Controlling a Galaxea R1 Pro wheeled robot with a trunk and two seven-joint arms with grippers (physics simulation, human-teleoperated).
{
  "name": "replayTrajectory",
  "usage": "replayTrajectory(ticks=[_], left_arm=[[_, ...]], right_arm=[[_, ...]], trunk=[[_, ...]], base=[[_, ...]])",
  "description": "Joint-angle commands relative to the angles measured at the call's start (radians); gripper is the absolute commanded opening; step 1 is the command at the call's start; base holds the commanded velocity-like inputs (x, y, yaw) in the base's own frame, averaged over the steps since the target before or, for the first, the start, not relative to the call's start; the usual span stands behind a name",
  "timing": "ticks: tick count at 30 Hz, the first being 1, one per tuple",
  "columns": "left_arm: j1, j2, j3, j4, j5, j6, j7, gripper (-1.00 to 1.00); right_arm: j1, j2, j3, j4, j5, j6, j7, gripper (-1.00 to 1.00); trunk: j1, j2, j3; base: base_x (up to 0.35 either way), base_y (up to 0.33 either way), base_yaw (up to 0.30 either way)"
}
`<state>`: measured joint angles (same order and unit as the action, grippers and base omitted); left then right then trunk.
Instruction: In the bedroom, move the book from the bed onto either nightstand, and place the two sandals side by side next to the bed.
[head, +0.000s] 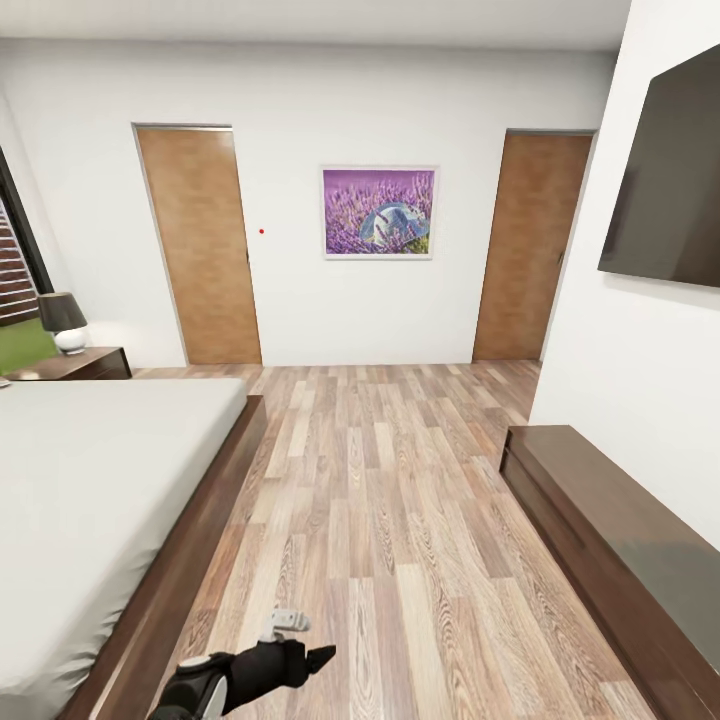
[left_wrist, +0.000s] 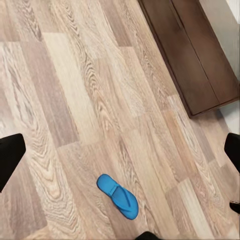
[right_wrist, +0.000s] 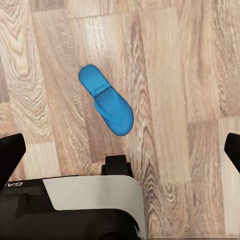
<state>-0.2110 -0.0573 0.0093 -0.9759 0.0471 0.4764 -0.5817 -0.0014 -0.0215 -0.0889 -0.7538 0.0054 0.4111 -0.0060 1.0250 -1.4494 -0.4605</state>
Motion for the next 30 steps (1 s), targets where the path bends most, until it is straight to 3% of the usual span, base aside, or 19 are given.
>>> replayTrajectory(ticks=[1, 30], left_arm=[[-0.001, 0.001, 0.001, -0.001, 0.005, 0.009, -0.007, 1.0], [-0.005, 0.004, 0.001, -0.014, 0.004, 0.013, -0.022, 1.0]], right_arm=[[0.0, 0.001, 0.0, 0.003, 0.001, 0.005, -0.001, 1.0], [0.0, 0.002, -0.002, 0.031, 0.0, 0.004, -0.003, 1.0]], trunk=[[0.0, -0.001, -0.001], [0.0, -0.001, -0.001]], base=[[0.0, 0.0, 0.0], [0.0, 0.0, 0.0]])
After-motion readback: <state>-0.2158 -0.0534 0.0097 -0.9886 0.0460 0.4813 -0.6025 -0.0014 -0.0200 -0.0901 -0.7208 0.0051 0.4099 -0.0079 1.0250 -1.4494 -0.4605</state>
